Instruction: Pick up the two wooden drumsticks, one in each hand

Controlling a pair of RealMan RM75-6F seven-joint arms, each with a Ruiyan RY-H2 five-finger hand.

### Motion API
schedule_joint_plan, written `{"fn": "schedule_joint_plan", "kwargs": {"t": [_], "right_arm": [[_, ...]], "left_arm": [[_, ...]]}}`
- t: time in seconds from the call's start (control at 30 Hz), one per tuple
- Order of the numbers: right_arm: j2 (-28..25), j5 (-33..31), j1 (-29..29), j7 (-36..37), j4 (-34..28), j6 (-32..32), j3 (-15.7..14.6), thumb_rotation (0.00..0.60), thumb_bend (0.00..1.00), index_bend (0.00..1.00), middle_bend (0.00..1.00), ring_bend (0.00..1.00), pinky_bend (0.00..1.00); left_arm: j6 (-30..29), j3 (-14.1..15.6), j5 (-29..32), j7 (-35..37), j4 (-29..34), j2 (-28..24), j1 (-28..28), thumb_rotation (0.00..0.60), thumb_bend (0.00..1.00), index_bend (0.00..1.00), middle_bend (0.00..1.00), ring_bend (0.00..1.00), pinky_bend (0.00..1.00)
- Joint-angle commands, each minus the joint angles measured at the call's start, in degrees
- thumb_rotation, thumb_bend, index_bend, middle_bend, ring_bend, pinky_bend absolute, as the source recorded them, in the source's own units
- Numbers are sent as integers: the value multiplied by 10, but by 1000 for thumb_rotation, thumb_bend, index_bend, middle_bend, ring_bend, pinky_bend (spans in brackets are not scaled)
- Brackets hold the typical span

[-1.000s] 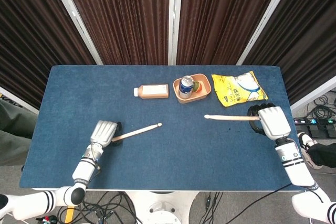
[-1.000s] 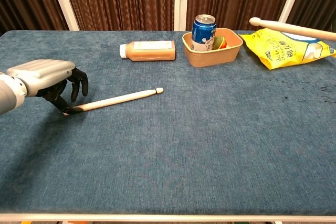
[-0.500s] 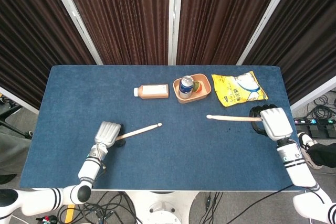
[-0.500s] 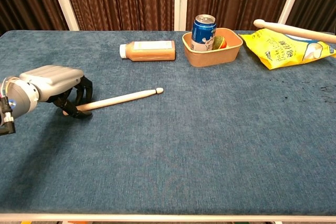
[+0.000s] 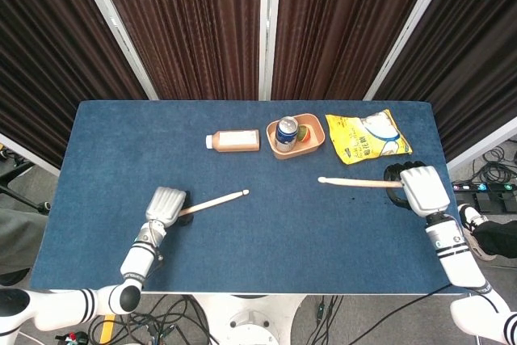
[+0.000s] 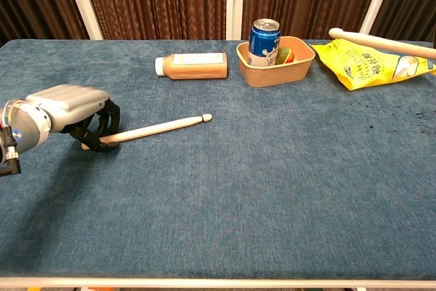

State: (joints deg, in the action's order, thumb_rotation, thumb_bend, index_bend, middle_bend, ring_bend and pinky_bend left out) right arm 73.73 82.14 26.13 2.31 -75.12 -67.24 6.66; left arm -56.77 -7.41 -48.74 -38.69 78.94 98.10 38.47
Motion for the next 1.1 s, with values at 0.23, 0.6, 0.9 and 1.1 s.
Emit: {"fn": "schedule_joint_plan", "kwargs": {"t": [0.23, 0.6, 0.9, 1.1], "right_arm": [[1, -1, -2, -2, 0, 1, -2, 600, 580, 718, 645, 440, 434], [-1, -1, -10, -3, -8, -5, -5, 600, 580, 718, 645, 442, 435], [-3, -3, -20, -1, -14, -13, -8, 600, 580, 718, 645, 442, 435], [-4, -2, -24, 1, -17, -16, -8, 600, 587, 718, 646, 444, 435]], "left_arm": [[-2, 3, -4, 8, -6, 2, 3, 448, 370, 507, 577, 710, 723], [8, 18, -40, 42, -20, -5, 1, 525, 438, 568, 624, 723, 723], [6, 26, -70, 58, -37, 2, -1, 486, 436, 539, 601, 723, 723], [6, 30, -75, 51, -46, 7, -1, 489, 436, 538, 596, 723, 723]]}}
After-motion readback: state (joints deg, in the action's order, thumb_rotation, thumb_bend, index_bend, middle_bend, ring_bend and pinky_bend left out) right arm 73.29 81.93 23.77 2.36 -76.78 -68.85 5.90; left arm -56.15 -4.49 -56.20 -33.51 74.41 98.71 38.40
